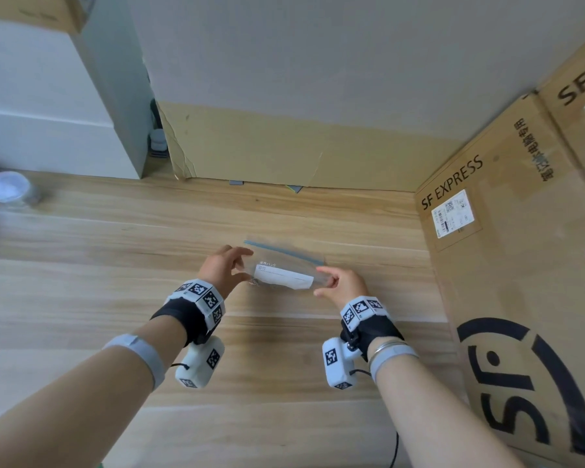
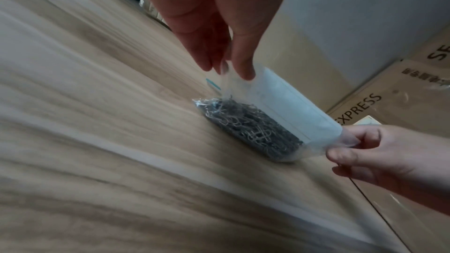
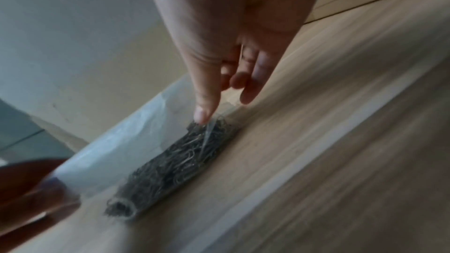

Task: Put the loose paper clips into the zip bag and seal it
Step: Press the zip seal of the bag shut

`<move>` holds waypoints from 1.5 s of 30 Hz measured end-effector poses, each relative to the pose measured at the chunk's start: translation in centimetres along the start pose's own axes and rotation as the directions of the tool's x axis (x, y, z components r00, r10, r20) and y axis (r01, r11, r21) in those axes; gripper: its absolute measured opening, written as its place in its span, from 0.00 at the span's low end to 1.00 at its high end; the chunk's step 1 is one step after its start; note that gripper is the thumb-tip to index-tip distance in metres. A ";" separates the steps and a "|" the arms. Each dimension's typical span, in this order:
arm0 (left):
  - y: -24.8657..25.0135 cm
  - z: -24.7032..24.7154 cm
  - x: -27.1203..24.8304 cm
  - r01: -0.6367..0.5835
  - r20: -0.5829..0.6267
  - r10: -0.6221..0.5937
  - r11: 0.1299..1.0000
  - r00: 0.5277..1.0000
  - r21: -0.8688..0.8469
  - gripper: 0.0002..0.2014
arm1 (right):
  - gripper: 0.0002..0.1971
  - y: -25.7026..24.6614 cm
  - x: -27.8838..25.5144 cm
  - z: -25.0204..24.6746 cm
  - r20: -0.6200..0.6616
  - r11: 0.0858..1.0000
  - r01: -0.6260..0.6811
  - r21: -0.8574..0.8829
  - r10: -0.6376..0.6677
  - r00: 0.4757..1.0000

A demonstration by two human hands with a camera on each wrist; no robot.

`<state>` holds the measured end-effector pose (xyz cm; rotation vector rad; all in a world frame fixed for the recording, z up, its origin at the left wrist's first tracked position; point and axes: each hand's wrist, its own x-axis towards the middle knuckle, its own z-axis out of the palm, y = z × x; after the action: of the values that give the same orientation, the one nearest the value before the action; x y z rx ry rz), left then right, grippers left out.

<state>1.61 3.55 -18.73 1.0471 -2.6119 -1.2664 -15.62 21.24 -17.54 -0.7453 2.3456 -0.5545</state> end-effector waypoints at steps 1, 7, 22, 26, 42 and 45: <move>0.0 0.1 0.1 0.019 -0.033 -0.020 1.000 0.999 -0.009 0.15 | 0.19 0.0 0.1 0.1 -0.049 1.000 -0.002 0.016 0.003 0.999; 1.4 0.0 1.7 0.084 -0.062 -0.092 0.990 0.994 -0.117 0.06 | 0.12 -0.1 1.8 0.0 0.003 0.976 0.015 0.215 -0.016 1.000; 5.1 0.1 13.4 0.181 -0.102 -0.235 0.906 0.967 -0.382 0.05 | 0.13 -2.3 12.6 -3.4 -0.174 0.975 -0.010 0.224 0.050 0.983; 4.9 0.4 16.0 0.211 -0.092 -0.262 0.905 0.961 -0.370 0.06 | 0.13 -2.3 15.8 -3.6 -0.196 0.987 -0.008 0.163 0.040 0.980; 3.2 2.7 18.2 0.226 -0.203 -0.272 0.948 0.941 -0.225 0.12 | 0.22 -1.6 18.5 -2.1 -0.238 0.999 -0.050 0.019 0.053 0.970; 3.5 2.3 17.4 0.149 -0.271 -0.207 0.965 0.940 -0.217 0.11 | 0.21 -1.7 17.6 -2.5 -0.272 0.999 -0.038 0.015 0.041 0.962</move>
<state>-14.43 -3.73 -21.74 1.3434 -2.1703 -1.2568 -28.15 9.46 -22.19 -0.6499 2.6014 -0.6882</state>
